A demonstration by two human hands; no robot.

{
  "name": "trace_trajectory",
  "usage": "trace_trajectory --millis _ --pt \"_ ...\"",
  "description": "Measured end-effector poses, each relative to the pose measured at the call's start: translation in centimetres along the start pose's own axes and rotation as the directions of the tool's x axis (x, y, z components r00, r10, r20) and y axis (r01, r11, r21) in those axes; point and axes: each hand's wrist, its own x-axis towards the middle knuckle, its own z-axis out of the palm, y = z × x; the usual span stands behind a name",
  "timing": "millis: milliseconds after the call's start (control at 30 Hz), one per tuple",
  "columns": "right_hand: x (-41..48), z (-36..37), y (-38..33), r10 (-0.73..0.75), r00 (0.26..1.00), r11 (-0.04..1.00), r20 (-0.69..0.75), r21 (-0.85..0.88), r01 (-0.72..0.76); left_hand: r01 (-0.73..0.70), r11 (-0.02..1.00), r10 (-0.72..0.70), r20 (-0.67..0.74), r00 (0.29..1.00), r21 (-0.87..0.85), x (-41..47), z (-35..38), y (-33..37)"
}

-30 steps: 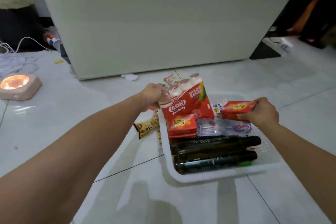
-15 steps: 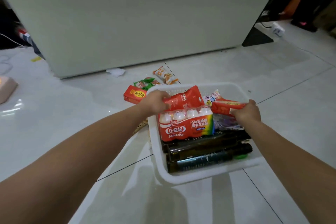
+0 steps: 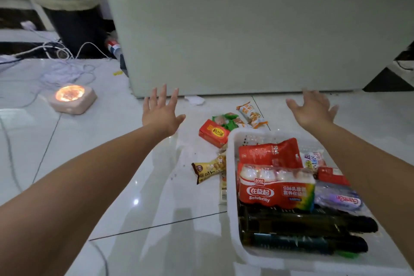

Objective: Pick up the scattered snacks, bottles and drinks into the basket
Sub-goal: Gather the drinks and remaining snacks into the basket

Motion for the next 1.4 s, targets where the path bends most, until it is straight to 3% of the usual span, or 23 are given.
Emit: trace_trajectory --millis 233,533,900,1067,1233,1400 --pt "3.6 2.6 -3.0 -0.120 0.988 0.992 0.102 -0.023 0.123 0.066 0.997 -0.064 -0.034 0.997 0.034 2.2 -0.8 -2.0" --pt "7.3 6.9 0.6 -0.053 0.968 0.994 0.246 -0.078 0.074 -0.028 0.997 0.022 0.067 0.997 0.079 6.4 1.4 1.8" --pt "10.6 11.7 -1.8 -0.009 0.928 0.983 0.373 -0.167 0.077 -0.097 0.995 0.088 0.199 0.976 0.037 10.5 4.6 0.7" --pt "11.1 12.2 -2.2 0.072 0.915 0.978 0.398 -0.206 0.012 -0.200 0.979 0.178 0.290 0.941 0.049 11.2 4.7 0.3" --pt "13.2 14.8 -2.4 0.075 0.925 0.997 0.372 -0.057 -0.057 -0.302 0.953 0.285 0.315 0.905 0.007 14.3 7.4 3.0" --pt "12.7 18.4 -1.7 0.075 0.902 0.997 0.424 -0.022 -0.072 -0.577 0.815 0.492 0.459 0.740 0.057 13.1 11.1 6.5"
